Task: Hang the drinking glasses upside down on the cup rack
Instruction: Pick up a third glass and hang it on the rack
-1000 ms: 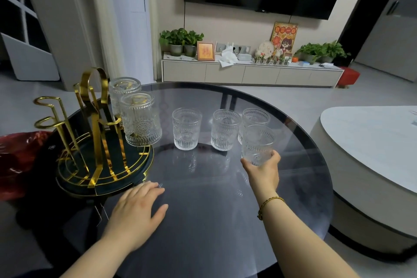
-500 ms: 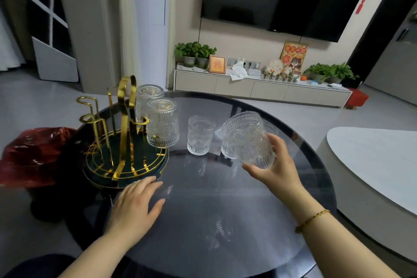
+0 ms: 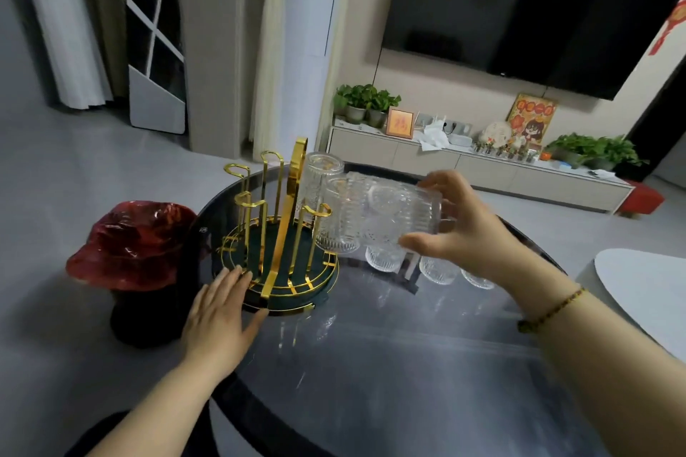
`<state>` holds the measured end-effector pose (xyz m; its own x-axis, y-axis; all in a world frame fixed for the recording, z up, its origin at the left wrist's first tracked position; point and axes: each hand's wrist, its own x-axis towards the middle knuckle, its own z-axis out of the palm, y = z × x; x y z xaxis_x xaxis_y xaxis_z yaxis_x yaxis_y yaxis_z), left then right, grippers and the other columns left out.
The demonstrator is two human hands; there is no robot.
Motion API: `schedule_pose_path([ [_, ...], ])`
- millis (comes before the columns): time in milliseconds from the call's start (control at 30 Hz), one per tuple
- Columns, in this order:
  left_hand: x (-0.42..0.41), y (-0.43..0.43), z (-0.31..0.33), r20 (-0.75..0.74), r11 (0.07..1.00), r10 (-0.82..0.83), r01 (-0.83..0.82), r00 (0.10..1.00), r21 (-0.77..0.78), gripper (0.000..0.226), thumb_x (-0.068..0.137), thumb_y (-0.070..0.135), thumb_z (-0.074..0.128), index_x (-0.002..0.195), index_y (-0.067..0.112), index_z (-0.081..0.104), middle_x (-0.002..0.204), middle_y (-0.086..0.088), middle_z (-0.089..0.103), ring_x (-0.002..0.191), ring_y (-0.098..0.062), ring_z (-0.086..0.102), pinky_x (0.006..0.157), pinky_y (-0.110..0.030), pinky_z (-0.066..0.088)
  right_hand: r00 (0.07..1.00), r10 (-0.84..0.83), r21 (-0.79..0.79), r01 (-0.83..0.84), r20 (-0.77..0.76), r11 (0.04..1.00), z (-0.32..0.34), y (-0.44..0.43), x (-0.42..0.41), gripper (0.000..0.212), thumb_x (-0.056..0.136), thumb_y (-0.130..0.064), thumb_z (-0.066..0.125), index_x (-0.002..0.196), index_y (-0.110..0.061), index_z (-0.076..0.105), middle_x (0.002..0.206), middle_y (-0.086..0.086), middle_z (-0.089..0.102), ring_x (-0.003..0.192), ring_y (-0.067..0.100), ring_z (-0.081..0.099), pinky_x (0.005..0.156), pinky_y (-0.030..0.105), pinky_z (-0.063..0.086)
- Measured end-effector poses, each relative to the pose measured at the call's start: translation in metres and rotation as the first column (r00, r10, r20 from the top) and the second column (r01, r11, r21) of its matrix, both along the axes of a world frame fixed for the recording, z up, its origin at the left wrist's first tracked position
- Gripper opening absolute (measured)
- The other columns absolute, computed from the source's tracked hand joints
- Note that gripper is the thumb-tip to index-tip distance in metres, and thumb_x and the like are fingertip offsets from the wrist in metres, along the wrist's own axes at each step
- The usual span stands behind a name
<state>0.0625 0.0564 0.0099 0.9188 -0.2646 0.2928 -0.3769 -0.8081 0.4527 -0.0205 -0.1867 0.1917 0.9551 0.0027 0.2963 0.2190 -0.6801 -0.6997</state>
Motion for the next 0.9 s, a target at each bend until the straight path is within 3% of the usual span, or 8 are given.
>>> schedule_pose_path([
  [67, 0.001, 0.0, -0.004, 0.004, 1.0, 0.002, -0.002, 1.0, 0.006, 0.062, 0.091, 0.045, 0.036, 0.14, 0.017, 0.011, 0.153, -0.003, 0.006, 0.139, -0.016, -0.001, 0.112, -0.032, -0.002, 0.999, 0.04, -0.06, -0.041, -0.019, 0.997, 0.012, 0.009, 0.009, 0.054, 0.051, -0.036, 0.073, 0.089, -0.042, 0.036, 0.1, -0.009, 0.048, 0.095, 0.024, 0.056, 0.08, 0.036, 0.053],
  [167, 0.001, 0.001, -0.007, 0.002, 1.0, -0.012, 0.012, 1.0, -0.015, 0.062, 0.091, 0.045, 0.037, 0.14, 0.017, 0.012, 0.153, -0.003, 0.007, 0.139, -0.015, -0.002, 0.112, -0.033, -0.002, 0.998, 0.052, -0.177, -0.054, -0.018, 0.983, 0.027, 0.021, 0.025, 0.06, 0.055, -0.03, 0.073, 0.099, -0.027, 0.032, 0.093, -0.013, 0.045, 0.086, 0.014, 0.056, 0.075, 0.028, 0.054],
  [233, 0.003, 0.002, -0.009, 0.001, 0.999, -0.009, 0.009, 1.0, -0.043, 0.062, 0.091, 0.045, 0.039, 0.14, 0.017, 0.013, 0.153, -0.002, 0.008, 0.139, -0.014, -0.002, 0.112, -0.033, 0.0, 0.998, 0.058, -0.261, -0.06, -0.016, 0.964, 0.035, 0.031, 0.036, 0.063, 0.058, -0.026, 0.074, 0.102, -0.028, 0.03, 0.09, -0.018, 0.041, 0.083, 0.008, 0.052, 0.071, 0.018, 0.052],
  [433, 0.008, 0.003, -0.015, -0.02, 0.999, -0.009, 0.009, 1.0, -0.042, 0.064, 0.09, 0.048, 0.036, 0.141, 0.02, 0.008, 0.153, 0.001, 0.003, 0.136, -0.009, -0.008, 0.111, -0.032, 0.0, 0.99, 0.085, -0.443, -0.127, -0.114, 0.887, 0.045, 0.06, 0.066, 0.066, 0.06, -0.026, 0.075, 0.113, -0.022, 0.037, 0.104, -0.009, 0.044, 0.095, 0.013, 0.048, 0.08, 0.022, 0.043],
  [700, 0.01, 0.003, -0.019, 0.0, 0.999, -0.008, 0.008, 1.0, -0.054, 0.066, 0.089, 0.05, 0.036, 0.141, 0.021, 0.007, 0.153, 0.003, 0.003, 0.123, -0.001, -0.019, 0.107, -0.028, -0.005, 0.973, 0.081, -0.494, -0.181, -0.217, 0.85, 0.028, 0.072, 0.094, 0.068, 0.063, -0.024, 0.074, 0.12, -0.017, 0.037, 0.125, 0.006, 0.049, 0.103, 0.016, 0.047, 0.09, 0.029, 0.042],
  [833, 0.012, 0.004, -0.022, 0.028, 0.997, -0.011, 0.013, 1.0, -0.078, 0.066, 0.088, 0.05, 0.039, 0.14, 0.019, 0.013, 0.153, 0.001, 0.009, 0.125, -0.002, -0.016, 0.104, -0.027, -0.006, 0.966, 0.102, -0.497, -0.21, -0.236, 0.842, 0.015, 0.075, 0.1, 0.068, 0.065, -0.023, 0.073, 0.122, -0.018, 0.038, 0.13, 0.003, 0.046, 0.111, 0.014, 0.044, 0.091, 0.021, 0.034],
  [900, 0.011, 0.004, -0.021, 0.049, 0.997, -0.015, 0.019, 0.999, -0.08, 0.071, 0.084, 0.06, 0.03, 0.139, 0.016, 0.019, 0.152, -0.001, 0.015, 0.127, -0.005, -0.011, 0.104, -0.028, -0.003, 0.963, 0.1, -0.513, -0.22, -0.252, 0.83, 0.009, 0.076, 0.1, 0.068, 0.065, -0.024, 0.072, 0.124, -0.019, 0.038, 0.131, 0.003, 0.046, 0.114, 0.017, 0.044, 0.091, 0.021, 0.033],
])
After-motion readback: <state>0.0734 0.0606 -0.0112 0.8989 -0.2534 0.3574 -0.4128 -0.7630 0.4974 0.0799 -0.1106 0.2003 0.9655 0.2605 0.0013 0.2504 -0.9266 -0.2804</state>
